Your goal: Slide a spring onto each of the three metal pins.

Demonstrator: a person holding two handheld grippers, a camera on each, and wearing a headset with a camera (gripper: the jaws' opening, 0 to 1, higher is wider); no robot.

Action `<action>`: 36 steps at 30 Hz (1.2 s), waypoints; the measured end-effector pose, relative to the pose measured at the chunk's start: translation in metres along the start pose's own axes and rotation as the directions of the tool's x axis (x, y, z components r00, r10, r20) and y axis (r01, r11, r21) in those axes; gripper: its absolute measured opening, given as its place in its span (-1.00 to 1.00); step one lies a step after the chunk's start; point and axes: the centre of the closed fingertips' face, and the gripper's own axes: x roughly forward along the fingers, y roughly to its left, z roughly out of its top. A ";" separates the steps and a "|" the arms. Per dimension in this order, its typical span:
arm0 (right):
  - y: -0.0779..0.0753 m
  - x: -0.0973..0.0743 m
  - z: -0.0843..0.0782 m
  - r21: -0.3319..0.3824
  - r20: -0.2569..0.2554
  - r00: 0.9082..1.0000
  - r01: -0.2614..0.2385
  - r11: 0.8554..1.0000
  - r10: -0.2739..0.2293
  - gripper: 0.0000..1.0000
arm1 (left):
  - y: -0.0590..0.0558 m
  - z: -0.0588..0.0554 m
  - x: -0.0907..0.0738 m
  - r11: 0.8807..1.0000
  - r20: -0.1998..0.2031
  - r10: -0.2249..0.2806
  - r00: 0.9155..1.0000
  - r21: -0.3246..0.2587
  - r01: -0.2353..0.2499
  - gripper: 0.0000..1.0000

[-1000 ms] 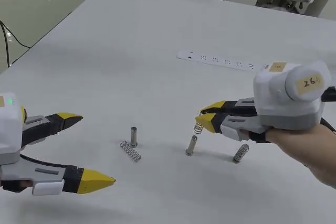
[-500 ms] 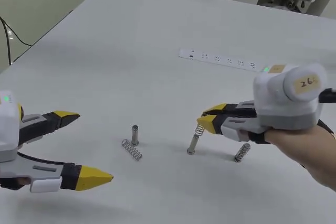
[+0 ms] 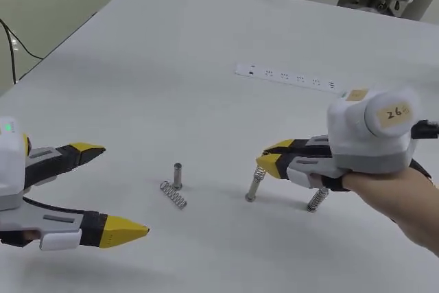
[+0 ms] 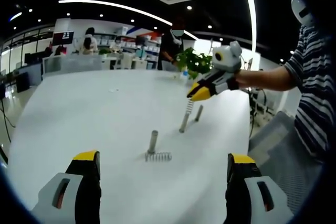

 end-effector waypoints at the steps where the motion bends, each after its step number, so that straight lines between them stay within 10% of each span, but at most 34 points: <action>1: 0.000 0.001 -0.001 -0.002 -0.001 1.000 0.002 1.000 -0.002 -0.86 | 0.000 0.000 0.000 1.000 -0.001 0.001 1.000 -0.001 -0.001 0.96; 36: -0.005 0.031 -0.051 -0.026 -0.058 0.998 0.018 0.999 -0.020 -0.84 | -0.001 0.004 -0.002 1.000 0.005 0.005 1.000 -0.009 -0.005 0.95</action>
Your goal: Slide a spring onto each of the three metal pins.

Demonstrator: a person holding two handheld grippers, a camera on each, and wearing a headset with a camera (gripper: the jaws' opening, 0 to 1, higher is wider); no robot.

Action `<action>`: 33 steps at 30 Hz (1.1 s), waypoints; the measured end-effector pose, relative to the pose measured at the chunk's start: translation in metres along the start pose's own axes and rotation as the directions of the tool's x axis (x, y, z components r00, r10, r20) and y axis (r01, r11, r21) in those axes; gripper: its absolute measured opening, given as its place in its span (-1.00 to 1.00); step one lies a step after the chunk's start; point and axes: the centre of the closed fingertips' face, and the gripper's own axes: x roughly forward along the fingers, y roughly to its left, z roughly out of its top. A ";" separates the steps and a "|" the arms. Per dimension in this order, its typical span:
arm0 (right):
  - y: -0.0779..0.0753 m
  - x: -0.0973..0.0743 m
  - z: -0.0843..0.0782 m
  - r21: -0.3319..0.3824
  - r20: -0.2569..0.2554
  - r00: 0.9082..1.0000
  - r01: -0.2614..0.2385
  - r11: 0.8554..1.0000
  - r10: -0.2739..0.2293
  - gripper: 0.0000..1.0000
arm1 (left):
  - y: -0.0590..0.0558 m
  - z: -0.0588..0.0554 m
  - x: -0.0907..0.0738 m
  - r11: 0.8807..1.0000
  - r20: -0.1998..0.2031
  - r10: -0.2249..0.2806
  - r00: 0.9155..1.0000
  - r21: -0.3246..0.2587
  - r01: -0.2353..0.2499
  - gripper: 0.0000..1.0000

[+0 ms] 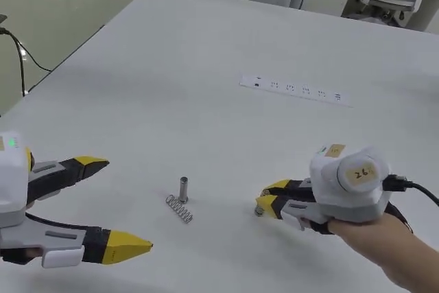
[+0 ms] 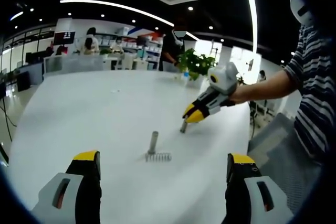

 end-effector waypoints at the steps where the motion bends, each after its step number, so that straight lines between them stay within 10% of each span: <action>1: 0.000 0.000 0.000 -0.001 -0.001 1.000 -0.001 1.000 0.001 -0.84 | 0.000 0.000 0.000 1.000 0.001 -0.001 1.000 -0.001 0.001 0.95; 16: 0.002 -0.004 0.001 -0.015 0.005 1.000 -0.007 1.000 0.007 -0.75 | -0.003 -0.001 0.000 1.000 -0.004 -0.006 1.000 0.000 0.006 0.94; 33: 0.014 -0.038 0.022 0.023 0.130 0.991 -0.011 1.000 0.008 -0.73 | -0.004 0.006 0.001 1.000 0.009 -0.004 1.000 -0.001 0.004 0.94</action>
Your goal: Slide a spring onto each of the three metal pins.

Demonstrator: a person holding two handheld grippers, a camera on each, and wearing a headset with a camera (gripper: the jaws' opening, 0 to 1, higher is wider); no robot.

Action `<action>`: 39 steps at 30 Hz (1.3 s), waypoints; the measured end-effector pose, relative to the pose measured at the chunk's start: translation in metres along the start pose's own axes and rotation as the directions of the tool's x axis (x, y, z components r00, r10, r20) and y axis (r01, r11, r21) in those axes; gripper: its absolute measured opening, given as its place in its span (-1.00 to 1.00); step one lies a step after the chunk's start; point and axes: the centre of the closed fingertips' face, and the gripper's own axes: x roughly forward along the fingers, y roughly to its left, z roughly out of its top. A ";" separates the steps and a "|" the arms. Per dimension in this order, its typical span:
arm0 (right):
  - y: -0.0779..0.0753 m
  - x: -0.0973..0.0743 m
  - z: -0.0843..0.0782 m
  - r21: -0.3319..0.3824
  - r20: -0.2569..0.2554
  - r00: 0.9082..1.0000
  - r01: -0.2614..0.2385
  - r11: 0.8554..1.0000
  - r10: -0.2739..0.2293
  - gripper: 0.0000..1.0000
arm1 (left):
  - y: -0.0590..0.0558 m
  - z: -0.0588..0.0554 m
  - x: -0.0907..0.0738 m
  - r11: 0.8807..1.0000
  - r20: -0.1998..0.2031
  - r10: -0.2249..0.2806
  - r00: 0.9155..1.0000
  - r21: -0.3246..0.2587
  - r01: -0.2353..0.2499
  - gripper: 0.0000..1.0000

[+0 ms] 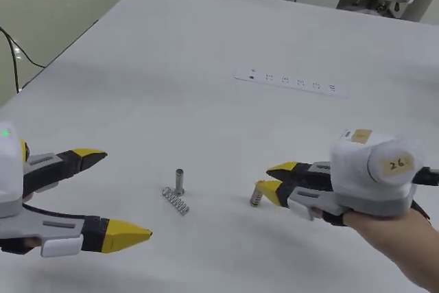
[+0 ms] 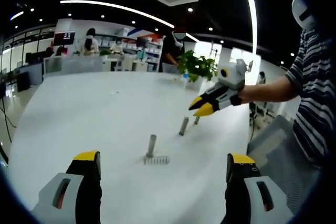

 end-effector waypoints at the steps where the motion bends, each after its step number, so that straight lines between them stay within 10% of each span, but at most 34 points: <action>1: 0.002 -0.001 -0.001 -0.001 0.002 1.000 -0.003 1.000 0.003 -0.73 | 0.000 0.000 0.000 1.000 -0.001 0.000 1.000 0.001 0.000 0.94; 22: 0.039 -0.002 -0.044 0.042 -0.060 0.996 -0.058 0.997 0.061 -0.74 | -0.004 -0.002 -0.002 1.000 -0.003 -0.005 1.000 -0.001 0.005 0.93; 39: 0.048 0.008 -0.033 0.035 -0.051 0.995 -0.078 0.996 0.080 -0.74 | -0.004 -0.002 -0.003 1.000 -0.008 -0.008 1.000 0.000 0.008 0.93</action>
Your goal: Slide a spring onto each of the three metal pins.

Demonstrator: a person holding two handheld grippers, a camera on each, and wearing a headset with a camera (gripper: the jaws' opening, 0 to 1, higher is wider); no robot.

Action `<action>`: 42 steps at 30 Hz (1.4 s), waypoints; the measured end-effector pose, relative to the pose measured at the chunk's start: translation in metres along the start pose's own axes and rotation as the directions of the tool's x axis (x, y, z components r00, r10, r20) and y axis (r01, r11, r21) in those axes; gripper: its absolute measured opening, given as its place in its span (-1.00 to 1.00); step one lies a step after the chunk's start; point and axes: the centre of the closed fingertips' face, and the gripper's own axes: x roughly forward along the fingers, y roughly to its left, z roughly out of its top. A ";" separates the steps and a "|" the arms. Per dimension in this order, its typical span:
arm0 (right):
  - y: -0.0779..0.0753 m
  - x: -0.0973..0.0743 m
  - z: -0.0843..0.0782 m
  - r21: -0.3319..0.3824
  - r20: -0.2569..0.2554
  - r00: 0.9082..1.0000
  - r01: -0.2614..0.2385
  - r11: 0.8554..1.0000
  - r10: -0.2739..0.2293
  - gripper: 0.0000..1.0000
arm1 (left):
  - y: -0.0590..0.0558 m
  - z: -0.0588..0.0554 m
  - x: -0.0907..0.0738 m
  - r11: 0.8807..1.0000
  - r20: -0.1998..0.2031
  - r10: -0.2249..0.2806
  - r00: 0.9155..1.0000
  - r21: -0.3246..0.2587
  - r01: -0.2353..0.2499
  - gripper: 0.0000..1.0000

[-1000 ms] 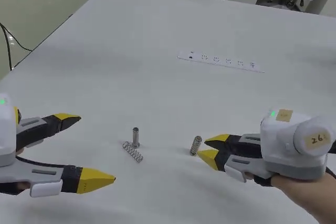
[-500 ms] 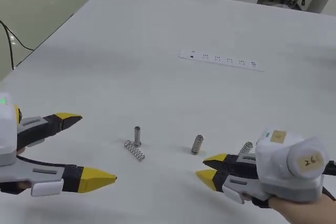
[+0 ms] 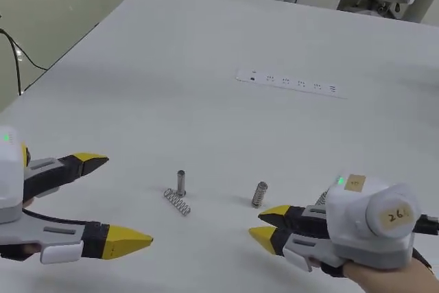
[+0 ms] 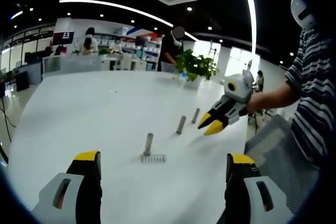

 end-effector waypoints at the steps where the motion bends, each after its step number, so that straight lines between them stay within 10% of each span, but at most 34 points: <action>1: 0.001 0.001 0.001 -0.002 0.000 1.000 -0.002 1.000 0.002 -0.74 | 0.000 0.000 0.000 1.000 -0.001 0.000 1.000 0.001 0.000 0.93; 22: 0.035 0.045 0.040 -0.059 0.023 0.997 -0.069 0.996 0.071 -0.72 | -0.003 0.001 -0.003 1.000 -0.006 -0.004 1.000 -0.003 0.004 0.92; 42: 0.016 0.096 0.040 0.004 -0.027 1.000 -0.016 1.000 0.016 -0.70 | -0.004 -0.002 -0.008 1.000 -0.003 0.006 1.000 -0.010 -0.006 0.92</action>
